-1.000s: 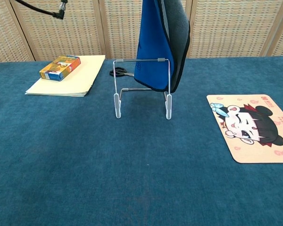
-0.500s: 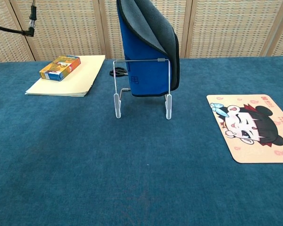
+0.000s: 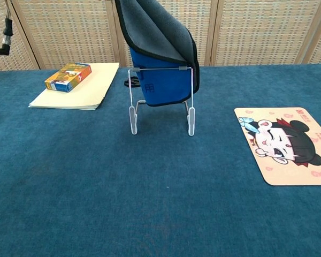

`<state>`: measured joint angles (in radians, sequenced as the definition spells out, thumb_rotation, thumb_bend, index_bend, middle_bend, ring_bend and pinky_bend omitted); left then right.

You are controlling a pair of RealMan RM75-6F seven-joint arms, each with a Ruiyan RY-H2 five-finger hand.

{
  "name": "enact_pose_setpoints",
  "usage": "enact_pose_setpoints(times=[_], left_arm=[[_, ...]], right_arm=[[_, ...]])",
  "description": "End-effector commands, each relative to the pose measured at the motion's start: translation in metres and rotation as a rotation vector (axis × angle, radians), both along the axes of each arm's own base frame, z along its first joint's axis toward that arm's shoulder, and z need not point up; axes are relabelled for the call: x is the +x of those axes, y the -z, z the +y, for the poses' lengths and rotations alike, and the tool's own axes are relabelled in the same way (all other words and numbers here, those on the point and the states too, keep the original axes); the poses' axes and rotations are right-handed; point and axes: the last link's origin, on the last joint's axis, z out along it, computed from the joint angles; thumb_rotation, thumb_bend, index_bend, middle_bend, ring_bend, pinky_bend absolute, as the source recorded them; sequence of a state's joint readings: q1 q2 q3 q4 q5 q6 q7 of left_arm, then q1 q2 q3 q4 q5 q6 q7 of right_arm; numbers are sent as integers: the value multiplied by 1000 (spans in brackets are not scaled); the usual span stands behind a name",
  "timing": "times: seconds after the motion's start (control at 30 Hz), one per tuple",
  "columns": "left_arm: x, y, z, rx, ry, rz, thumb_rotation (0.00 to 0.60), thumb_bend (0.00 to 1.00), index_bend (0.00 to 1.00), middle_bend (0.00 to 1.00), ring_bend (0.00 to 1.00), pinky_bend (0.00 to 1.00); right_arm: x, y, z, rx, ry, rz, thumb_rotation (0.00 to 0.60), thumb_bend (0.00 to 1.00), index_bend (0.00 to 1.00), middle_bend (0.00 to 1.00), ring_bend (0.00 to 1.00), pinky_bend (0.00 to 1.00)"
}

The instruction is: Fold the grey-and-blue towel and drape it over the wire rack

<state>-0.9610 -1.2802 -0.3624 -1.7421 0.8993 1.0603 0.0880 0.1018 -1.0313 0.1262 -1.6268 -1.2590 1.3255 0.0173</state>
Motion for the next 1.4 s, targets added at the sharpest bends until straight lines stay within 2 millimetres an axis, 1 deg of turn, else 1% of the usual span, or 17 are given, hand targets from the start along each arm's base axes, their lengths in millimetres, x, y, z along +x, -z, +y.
enact_pose_setpoints(times=[0.03, 0.17, 0.23, 0.4, 0.47, 0.5, 0.57, 0.63, 0.7, 0.83, 0.9, 1.13, 1.2, 1.4], left_arm=[[-17, 5, -13, -18, 10, 99, 600, 447, 960, 0, 0, 0], [-35, 16, -18, -30, -13, 213, 600, 445, 958, 0, 0, 0], [-47, 29, -18, -44, -33, 269, 600, 445, 954, 0, 0, 0], [-57, 47, -16, -82, -43, 311, 600, 445, 934, 0, 0, 0], [-59, 52, -15, -105, -34, 326, 600, 440, 908, 0, 0, 0], [-62, 55, -15, -113, -28, 347, 600, 433, 857, 0, 0, 0], [-67, 63, -15, -115, -3, 404, 600, 392, 631, 0, 0, 0], [-67, 65, -15, -104, 16, 408, 600, 310, 200, 0, 0, 0], [-68, 65, -15, -90, 30, 409, 600, 249, 12, 0, 0, 0], [-70, 64, -16, -64, 59, 409, 600, 167, 0, 0, 0, 0], [-71, 63, -18, -75, 68, 386, 600, 148, 0, 0, 0, 0], [-80, 54, -21, -125, 72, 381, 600, 142, 0, 0, 0, 0], [-90, 44, -21, -117, 51, 403, 600, 142, 0, 0, 0, 0], [-108, 23, -26, -116, -4, 397, 600, 142, 0, 0, 0, 0]], right_arm=[[0, 0, 0, 1, 2, -1, 600, 0, 0, 0, 0, 0], [-1, -1, 0, -1, 1, -2, 600, 0, 0, 0, 0, 0], [0, 0, 1, 2, -1, -2, 600, 0, 0, 0, 0, 0], [1, 1, 1, 6, -4, 0, 600, 0, 0, 0, 0, 0], [1, 1, 1, 7, -5, 0, 600, 0, 0, 0, 0, 0], [1, 1, 1, 8, -4, 2, 600, 0, 0, 0, 0, 0], [0, 2, 1, 8, -2, 4, 600, 0, 0, 0, 0, 0], [0, 2, 1, 8, -1, 5, 600, 0, 0, 0, 0, 0], [0, 2, 1, 8, 0, 6, 600, 0, 0, 0, 0, 0], [0, 3, 1, 10, 2, 9, 600, 0, 0, 0, 0, 0], [0, 3, 0, 11, 2, 10, 600, 0, 0, 0, 0, 0], [1, 4, 1, 15, 0, 11, 600, 0, 0, 0, 0, 0], [2, 4, 1, 16, -4, 10, 600, 0, 0, 0, 0, 0], [4, 3, 2, 13, -13, 8, 600, 0, 0, 0, 0, 0]])
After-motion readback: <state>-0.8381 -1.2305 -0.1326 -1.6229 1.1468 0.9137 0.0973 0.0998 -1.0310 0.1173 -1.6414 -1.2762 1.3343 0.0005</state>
